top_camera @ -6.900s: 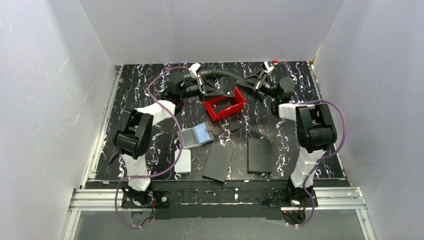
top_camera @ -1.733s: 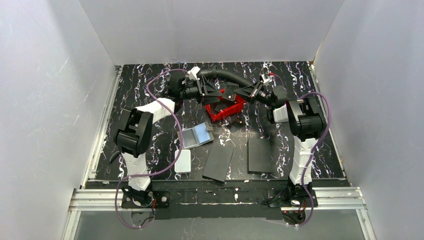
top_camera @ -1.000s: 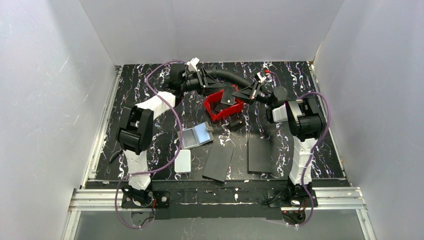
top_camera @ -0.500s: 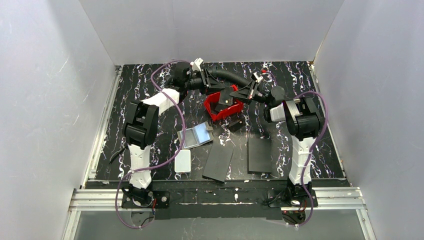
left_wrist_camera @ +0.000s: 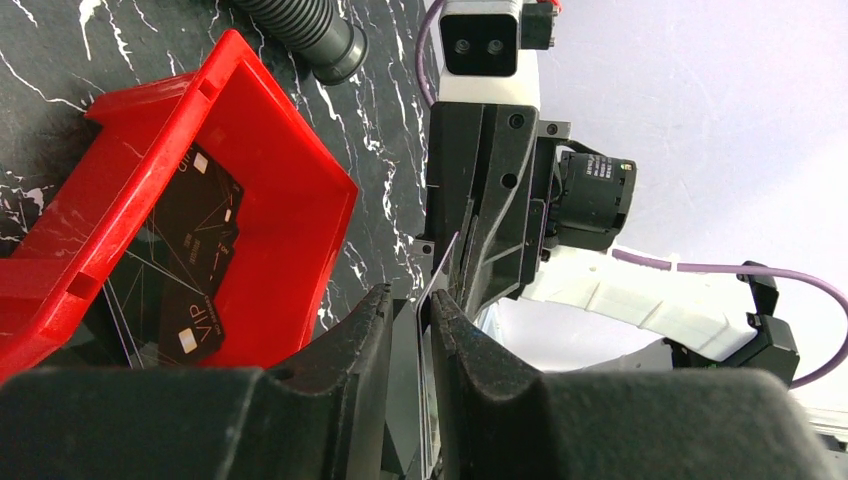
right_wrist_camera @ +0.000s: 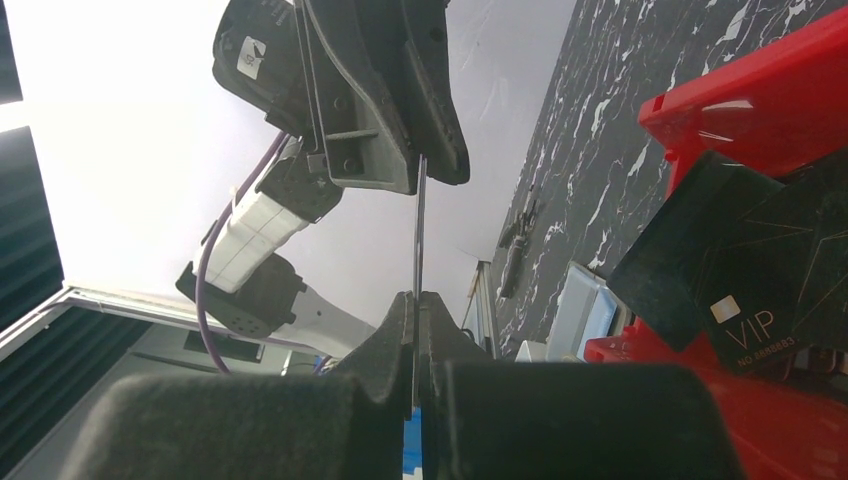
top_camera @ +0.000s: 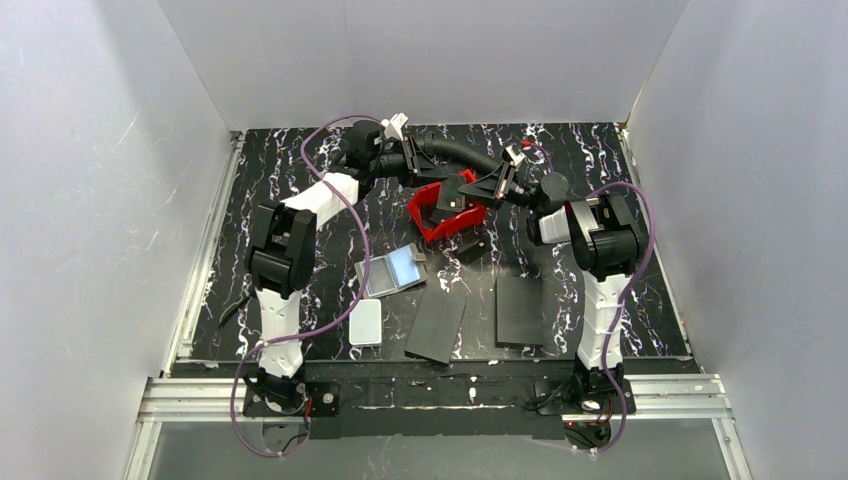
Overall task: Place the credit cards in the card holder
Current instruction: Insert the credit card into the card holder.
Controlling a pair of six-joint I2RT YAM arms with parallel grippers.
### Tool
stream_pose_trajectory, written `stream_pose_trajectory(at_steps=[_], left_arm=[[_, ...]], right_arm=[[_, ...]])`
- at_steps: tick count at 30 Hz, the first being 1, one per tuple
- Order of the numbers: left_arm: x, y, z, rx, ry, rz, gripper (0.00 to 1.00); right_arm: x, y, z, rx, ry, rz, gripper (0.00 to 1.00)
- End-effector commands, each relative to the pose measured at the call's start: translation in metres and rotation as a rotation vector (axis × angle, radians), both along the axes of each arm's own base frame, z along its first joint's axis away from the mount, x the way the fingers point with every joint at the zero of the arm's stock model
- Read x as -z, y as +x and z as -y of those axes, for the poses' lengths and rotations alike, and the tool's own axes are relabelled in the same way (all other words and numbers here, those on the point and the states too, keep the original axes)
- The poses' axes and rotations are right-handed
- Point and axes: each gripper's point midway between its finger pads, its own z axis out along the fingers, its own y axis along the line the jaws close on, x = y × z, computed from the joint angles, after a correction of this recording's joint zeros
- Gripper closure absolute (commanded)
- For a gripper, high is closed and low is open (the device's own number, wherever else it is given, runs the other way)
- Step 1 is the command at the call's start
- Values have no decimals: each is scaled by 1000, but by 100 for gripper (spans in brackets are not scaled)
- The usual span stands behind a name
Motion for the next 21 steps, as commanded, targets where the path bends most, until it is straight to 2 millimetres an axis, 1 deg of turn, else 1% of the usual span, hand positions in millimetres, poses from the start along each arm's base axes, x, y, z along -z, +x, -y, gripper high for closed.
stream_pose_trajectory(at_steps=[1,3,4,6,7,9,10,13,16,19,21], left_arm=[[-25,-4,3,20,-1,64,81],[-26,-5,4,25,-1,66,82],[-26,-5,5,27,-2,68,85],[-27,-4,4,17,3,75,100],[-27,-4,2,7,11,84,100],[-27,0,-1,-19,33,106,100],[-26,1,-1,-25,40,110,100],[-20,7,-1,-39,51,102,100],[-9,17,-1,-56,67,96,100],[-2,27,-2,-71,82,104,100],[3,33,-2,-79,87,100,100]], right_arm=[[-16,-3,-4,-10,25,141,99],[-16,-4,-6,-13,25,140,99],[-15,-5,-6,-14,25,139,99],[-13,-4,-7,-12,21,133,99],[-10,-4,-7,-9,17,123,97],[-4,0,-7,3,3,97,88],[1,2,-7,17,-9,79,81],[21,11,-7,58,-64,7,65],[36,22,-4,103,-145,-31,59],[57,34,5,155,-292,-32,51],[63,42,13,190,-377,-42,45]])
